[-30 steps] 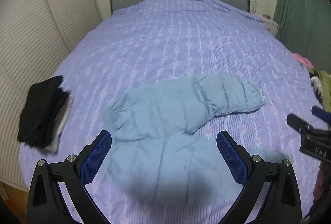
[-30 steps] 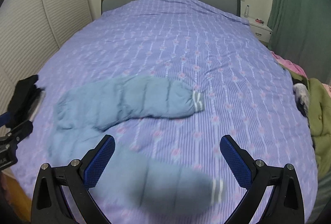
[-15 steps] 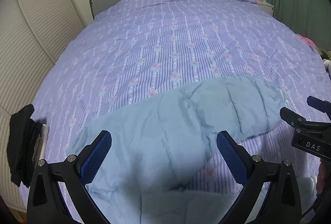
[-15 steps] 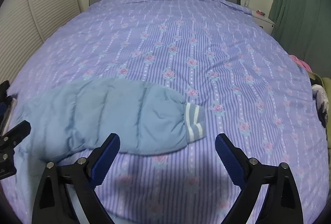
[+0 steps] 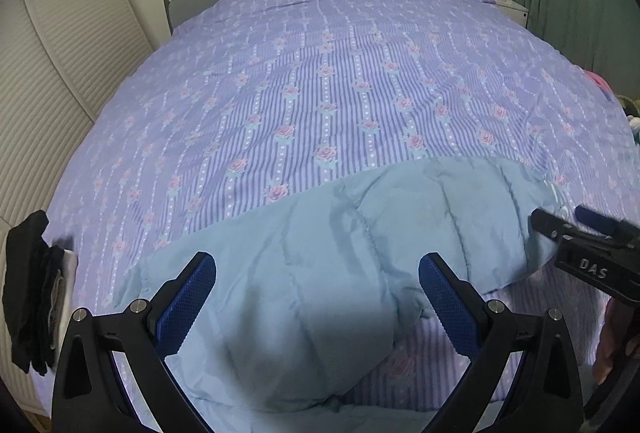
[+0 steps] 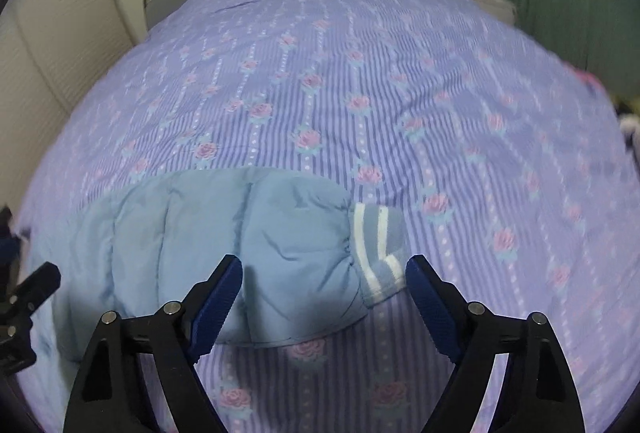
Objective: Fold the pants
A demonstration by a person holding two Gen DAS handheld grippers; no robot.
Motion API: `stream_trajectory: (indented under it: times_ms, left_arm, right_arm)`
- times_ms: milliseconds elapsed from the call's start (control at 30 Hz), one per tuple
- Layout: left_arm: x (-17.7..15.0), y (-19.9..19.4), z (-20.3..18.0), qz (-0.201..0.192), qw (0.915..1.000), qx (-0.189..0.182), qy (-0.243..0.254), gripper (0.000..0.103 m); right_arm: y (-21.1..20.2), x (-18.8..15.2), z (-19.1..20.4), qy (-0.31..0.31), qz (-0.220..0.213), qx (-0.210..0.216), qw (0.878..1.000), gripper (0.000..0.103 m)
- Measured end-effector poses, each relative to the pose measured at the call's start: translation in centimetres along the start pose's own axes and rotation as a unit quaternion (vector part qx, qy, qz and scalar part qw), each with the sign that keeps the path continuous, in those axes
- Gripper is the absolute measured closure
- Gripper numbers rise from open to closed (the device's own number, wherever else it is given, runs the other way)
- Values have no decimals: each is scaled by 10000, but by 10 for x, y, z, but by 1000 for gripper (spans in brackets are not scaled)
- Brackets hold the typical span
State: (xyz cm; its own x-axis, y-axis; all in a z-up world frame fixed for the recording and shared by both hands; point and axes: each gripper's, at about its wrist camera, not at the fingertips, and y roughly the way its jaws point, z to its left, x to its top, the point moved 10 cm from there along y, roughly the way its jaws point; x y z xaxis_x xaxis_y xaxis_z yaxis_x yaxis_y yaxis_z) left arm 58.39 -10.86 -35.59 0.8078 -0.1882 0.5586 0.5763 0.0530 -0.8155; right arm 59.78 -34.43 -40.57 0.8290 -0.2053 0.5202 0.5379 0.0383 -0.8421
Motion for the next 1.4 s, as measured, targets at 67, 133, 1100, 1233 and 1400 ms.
stream_trajectory:
  times_ms: [67, 133, 1100, 1233, 1400]
  left_arm:
    - [3, 2, -2, -3, 10000, 3, 29, 0]
    - [4, 1, -4, -16, 10000, 3, 57, 0]
    - [-14, -33, 23, -5, 10000, -26, -73, 0]
    - [-25, -55, 45, -62, 9998, -60, -191, 0]
    - [-46, -89, 72, -138, 9997, -50, -202, 0]
  right_arm:
    - [10, -3, 0, 118, 162, 75, 9998, 29]
    - [19, -8, 0, 154, 318, 55, 9994, 29]
    - [-35, -6, -11, -509, 191, -1585, 9859, 38]
    - [-69, -10, 7, -738, -14, -1602, 9843, 38]
    - [-121, -26, 44, -1041, -278, -1611, 9810, 38]
